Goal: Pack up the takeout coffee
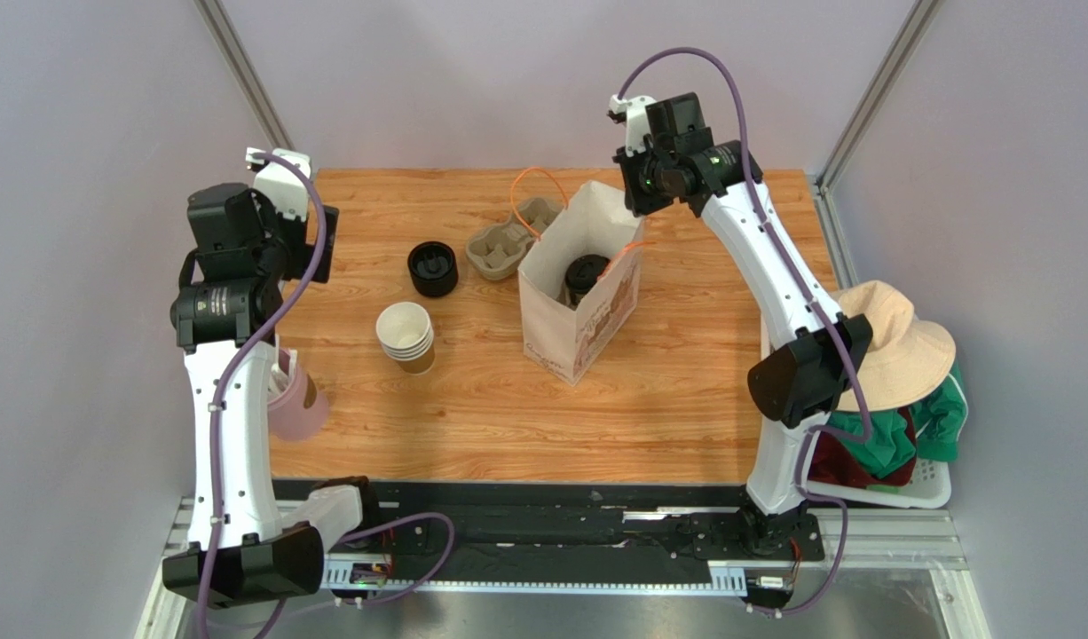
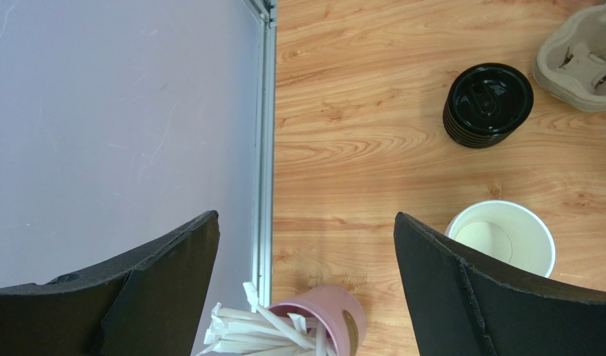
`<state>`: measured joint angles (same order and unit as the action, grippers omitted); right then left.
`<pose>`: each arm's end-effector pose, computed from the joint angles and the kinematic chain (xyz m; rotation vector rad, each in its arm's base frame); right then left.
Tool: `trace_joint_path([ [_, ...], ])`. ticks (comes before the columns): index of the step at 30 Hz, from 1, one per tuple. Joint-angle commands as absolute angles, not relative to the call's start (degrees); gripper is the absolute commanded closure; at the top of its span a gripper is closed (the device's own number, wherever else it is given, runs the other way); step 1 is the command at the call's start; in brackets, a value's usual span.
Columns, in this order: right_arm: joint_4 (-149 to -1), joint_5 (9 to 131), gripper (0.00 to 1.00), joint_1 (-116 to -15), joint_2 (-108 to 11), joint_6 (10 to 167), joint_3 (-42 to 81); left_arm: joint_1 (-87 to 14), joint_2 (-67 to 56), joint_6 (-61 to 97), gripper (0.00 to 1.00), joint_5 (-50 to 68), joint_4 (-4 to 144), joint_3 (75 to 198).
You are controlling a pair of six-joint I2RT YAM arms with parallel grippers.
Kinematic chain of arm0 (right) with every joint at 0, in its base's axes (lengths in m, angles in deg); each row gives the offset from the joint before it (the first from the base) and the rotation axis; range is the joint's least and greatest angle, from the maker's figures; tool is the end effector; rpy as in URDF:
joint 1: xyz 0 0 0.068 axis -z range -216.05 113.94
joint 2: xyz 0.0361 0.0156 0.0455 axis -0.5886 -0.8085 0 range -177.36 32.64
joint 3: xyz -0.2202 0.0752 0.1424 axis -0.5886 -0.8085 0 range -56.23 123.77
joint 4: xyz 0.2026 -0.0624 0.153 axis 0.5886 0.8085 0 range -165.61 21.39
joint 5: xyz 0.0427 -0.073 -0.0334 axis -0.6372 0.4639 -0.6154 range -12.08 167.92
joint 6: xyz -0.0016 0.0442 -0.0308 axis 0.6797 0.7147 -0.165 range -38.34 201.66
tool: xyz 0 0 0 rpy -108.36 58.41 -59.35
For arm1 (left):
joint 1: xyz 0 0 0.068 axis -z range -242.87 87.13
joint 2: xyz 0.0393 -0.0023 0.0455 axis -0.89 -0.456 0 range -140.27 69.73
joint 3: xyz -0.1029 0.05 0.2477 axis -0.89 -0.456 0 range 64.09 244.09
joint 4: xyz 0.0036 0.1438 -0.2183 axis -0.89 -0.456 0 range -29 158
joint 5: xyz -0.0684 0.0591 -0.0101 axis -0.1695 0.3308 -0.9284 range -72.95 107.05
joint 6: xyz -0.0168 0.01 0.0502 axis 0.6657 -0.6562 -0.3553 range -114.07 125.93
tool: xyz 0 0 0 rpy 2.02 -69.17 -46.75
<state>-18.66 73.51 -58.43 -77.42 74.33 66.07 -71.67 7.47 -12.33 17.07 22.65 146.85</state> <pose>0.3829 0.1605 0.3950 -0.6412 2.2700 0.2187 0.2027 0.0314 0.4432 0.1661 2.0106 0.3018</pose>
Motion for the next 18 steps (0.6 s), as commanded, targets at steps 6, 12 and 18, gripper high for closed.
trace_joint_path([
  [6,-16.3,88.8,1.0,-60.3,-69.0,86.2,61.6,-72.5,7.7,-11.8,0.04,16.2,24.7,146.2],
  [12,-17.2,93.4,1.0,-62.7,-63.7,89.7,51.5,-72.5,7.8,-12.1,0.04,17.0,24.9,146.2],
  [18,-21.9,97.6,1.0,-65.4,-54.5,91.2,39.7,-72.8,7.5,-11.8,0.04,16.9,24.9,146.1],
])
